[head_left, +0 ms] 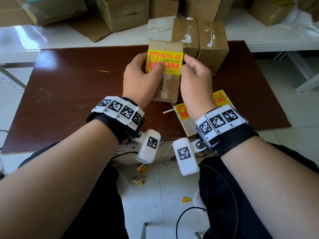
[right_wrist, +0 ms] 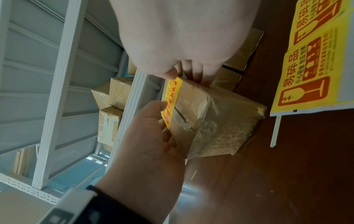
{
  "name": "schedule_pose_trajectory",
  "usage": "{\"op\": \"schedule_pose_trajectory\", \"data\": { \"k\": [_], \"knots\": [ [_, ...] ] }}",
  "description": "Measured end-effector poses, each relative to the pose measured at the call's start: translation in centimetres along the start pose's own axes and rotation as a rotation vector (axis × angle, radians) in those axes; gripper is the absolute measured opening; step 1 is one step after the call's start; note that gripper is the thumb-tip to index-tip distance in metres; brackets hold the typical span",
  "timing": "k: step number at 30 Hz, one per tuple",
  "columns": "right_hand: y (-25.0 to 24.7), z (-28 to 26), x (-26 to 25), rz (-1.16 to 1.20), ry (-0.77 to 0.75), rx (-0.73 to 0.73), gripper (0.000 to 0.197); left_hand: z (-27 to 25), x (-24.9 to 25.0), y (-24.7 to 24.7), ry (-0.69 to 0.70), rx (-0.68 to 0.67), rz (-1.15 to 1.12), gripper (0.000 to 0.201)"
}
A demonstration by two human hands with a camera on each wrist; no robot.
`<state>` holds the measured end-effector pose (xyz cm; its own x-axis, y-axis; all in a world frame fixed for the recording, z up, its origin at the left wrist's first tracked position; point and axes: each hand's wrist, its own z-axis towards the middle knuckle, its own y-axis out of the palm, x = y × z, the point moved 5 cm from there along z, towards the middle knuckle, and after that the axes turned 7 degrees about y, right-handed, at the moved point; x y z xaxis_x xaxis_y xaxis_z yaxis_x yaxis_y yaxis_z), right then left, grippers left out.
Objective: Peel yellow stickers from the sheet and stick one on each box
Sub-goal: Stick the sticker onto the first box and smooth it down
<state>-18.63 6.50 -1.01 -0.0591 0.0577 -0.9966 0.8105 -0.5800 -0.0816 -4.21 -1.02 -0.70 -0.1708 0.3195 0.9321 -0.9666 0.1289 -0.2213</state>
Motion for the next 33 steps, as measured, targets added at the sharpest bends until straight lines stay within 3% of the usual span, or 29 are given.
{"op": "schedule_pose_trajectory", "data": {
  "k": [6, 11, 15, 19, 23, 33],
  "knots": [
    [0.0, -0.1, -0.1, 0.060, 0.018, 0.030, 0.045, -0.2, 0.3, 0.2, 0.074, -0.086, 0.051, 0.038],
    [-0.3, 0.3, 0.2, 0.001, 0.026, 0.114, 0.045, 0.0, 0.1, 0.2, 0.057, -0.086, 0.013, 0.041],
    [-1.0, 0.4, 0.3, -0.034, -0.002, 0.179, 0.033, 0.0, 0.2, 0.2, 0.053, -0.067, -0.025, 0.047],
    [-1.2, 0.3, 0.2, 0.005, -0.003, 0.216, 0.060, 0.0, 0.3, 0.2, 0.049, -0.035, -0.074, 0.047],
    [-0.9, 0.3, 0.2, -0.025, -0.019, 0.167, 0.083, -0.1, 0.5, 0.2, 0.065, -0.004, -0.086, 0.028],
    [-1.2, 0.4, -0.2, -0.055, -0.040, 0.190, 0.045, -0.1, 0.0, 0.0, 0.112, -0.008, 0.013, 0.049]
  ]
}}
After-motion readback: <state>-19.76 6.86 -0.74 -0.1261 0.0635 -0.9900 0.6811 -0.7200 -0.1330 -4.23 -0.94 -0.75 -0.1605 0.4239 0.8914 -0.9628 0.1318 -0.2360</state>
